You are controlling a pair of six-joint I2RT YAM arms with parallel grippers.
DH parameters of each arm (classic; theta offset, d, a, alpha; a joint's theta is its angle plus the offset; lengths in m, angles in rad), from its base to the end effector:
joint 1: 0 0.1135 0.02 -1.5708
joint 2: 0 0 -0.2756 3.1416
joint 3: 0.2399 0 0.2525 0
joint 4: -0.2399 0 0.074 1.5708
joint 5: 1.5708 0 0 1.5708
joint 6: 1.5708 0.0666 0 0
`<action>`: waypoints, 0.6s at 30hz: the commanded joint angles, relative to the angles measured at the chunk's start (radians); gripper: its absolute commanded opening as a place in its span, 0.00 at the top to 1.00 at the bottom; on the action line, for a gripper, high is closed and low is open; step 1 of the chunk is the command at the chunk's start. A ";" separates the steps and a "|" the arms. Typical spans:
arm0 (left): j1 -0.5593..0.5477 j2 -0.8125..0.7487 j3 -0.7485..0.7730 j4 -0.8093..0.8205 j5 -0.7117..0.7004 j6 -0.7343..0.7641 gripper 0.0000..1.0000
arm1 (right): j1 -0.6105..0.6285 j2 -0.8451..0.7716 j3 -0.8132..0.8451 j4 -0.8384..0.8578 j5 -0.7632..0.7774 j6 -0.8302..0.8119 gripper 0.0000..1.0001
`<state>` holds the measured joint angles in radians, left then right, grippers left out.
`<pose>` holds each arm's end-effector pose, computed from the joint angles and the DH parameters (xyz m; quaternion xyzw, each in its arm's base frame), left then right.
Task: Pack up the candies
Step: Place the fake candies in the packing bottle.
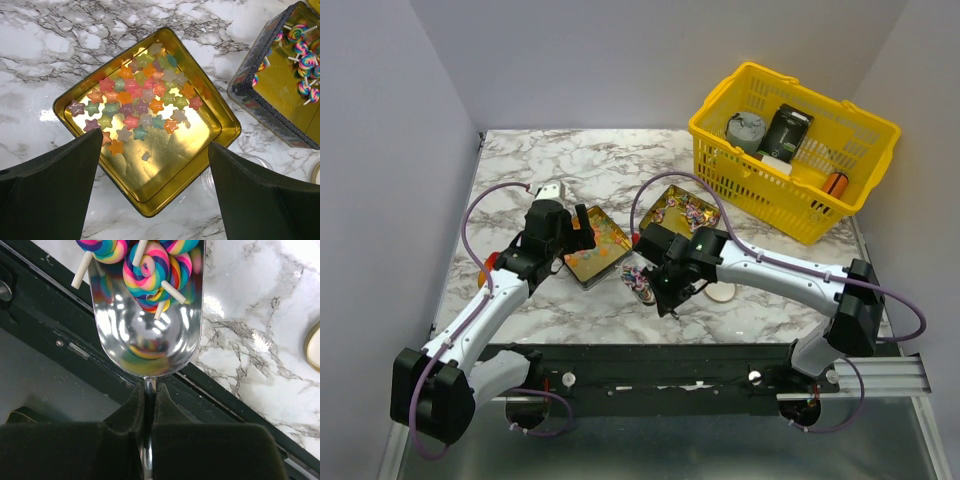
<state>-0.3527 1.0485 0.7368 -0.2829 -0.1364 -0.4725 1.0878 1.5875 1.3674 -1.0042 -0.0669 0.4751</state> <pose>0.2380 -0.0780 0.2558 -0.0846 0.8777 -0.1325 0.4527 0.1469 0.2897 0.2620 -0.3024 0.9369 0.1447 0.0991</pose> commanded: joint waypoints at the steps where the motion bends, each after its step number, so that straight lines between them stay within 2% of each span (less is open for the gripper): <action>1: 0.009 -0.025 -0.010 -0.009 0.014 0.011 0.01 | 0.003 0.028 0.006 -0.034 -0.037 0.037 0.99; 10: 0.009 -0.018 -0.008 -0.009 0.021 0.006 0.01 | -0.032 0.046 -0.031 -0.013 -0.074 0.059 0.99; 18: 0.011 -0.019 -0.008 -0.010 0.018 0.006 0.01 | -0.083 0.055 -0.034 0.006 -0.189 0.056 0.99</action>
<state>-0.3485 1.0435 0.7368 -0.2829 -0.1287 -0.4725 1.0306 1.6325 1.3357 -1.0180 -0.1692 0.5240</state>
